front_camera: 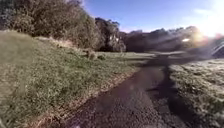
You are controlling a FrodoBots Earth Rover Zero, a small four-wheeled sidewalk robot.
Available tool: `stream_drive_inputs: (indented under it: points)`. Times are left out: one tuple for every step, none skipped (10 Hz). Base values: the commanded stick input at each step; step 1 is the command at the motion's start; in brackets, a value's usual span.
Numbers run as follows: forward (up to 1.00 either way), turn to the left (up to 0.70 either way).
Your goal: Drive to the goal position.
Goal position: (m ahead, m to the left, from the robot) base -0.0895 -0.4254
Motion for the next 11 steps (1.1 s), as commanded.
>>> stream_drive_inputs:
  points:
    - [0.7,0.0]
    - [0.7,0.0]
    - [0.7,-0.16]
    - [0.7,-0.32]
    - [0.7,-0.35]
    - [0.7,-0.35]
    - [0.7,-0.35]
    - [0.7,-0.35]
    - [0.0,-0.7]
    - [0.0,-0.7]
    - [0.0,-0.7]
